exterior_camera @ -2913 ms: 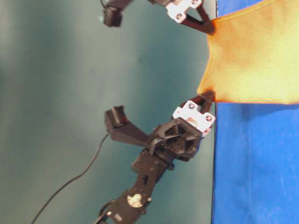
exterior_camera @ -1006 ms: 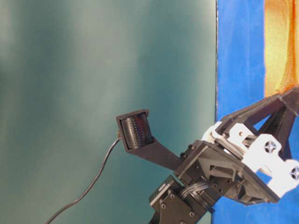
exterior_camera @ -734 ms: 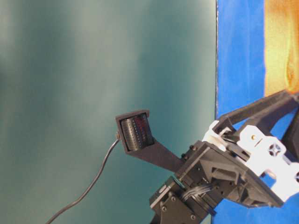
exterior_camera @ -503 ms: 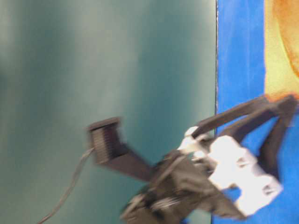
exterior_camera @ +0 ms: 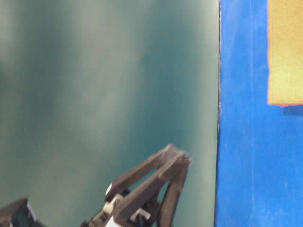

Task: Fold the orange towel.

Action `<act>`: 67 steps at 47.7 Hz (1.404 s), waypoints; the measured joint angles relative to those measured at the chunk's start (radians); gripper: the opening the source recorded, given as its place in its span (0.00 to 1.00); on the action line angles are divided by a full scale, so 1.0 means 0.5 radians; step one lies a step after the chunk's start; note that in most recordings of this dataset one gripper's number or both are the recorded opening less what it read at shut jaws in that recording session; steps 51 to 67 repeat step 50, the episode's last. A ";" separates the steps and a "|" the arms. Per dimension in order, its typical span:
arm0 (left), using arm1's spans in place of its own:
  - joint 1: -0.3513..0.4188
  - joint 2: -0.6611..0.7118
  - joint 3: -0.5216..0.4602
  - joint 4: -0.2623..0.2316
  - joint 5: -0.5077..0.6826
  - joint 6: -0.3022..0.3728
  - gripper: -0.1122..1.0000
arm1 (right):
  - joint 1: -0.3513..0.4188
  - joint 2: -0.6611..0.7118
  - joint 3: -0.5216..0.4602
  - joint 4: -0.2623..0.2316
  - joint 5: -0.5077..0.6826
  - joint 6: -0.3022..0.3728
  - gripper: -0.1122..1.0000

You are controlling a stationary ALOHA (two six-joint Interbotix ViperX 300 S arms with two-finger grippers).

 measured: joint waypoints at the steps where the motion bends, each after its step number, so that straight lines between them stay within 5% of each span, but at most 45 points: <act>1: 0.003 -0.028 0.021 0.003 -0.015 -0.003 0.71 | 0.000 -0.043 0.003 -0.006 0.012 0.000 0.63; 19: 0.006 -0.644 0.482 0.003 -0.288 0.003 0.71 | 0.000 -0.537 0.270 -0.153 -0.058 -0.003 0.63; 41: 0.006 -1.503 1.046 0.000 -0.279 -0.028 0.70 | -0.018 -0.755 0.540 -0.172 -0.199 0.006 0.63; 67: 0.006 -1.675 1.123 0.000 -0.196 -0.031 0.70 | -0.067 -0.767 0.589 -0.172 -0.279 0.012 0.63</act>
